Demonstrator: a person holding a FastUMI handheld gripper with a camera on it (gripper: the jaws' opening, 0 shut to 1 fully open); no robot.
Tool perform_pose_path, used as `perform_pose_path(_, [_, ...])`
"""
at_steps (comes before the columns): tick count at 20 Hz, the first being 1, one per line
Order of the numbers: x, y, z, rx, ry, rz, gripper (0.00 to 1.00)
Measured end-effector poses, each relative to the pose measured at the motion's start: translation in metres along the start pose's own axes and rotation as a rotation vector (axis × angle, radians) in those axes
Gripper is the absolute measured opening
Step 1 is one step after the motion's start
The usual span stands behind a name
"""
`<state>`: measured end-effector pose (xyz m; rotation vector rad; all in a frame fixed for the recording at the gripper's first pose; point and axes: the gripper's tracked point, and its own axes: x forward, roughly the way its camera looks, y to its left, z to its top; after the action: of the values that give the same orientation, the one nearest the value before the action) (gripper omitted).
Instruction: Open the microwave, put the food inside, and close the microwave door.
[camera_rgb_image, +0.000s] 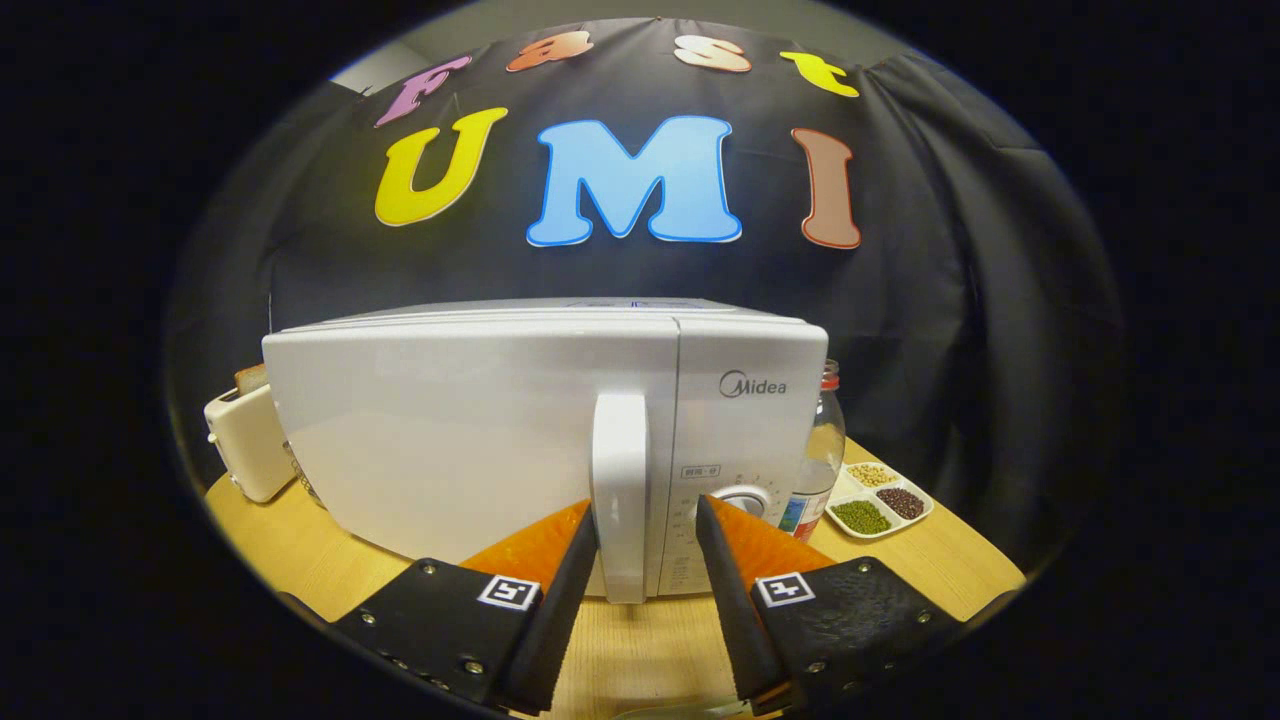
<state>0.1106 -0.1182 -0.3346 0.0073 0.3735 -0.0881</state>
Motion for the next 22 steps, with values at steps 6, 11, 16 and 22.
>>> perform_pose_path(6, [0.007, 0.011, -0.002, -0.042, -0.050, -0.016, 0.31])
perform_pose_path(11, [0.006, 0.011, 0.000, 0.017, -0.052, 0.018, 0.18])
perform_pose_path(16, [0.005, 0.012, -0.003, 0.012, -0.071, -0.003, 0.14])
perform_pose_path(22, [-0.003, 0.014, -0.005, 0.062, -0.057, 0.034, 0.14])
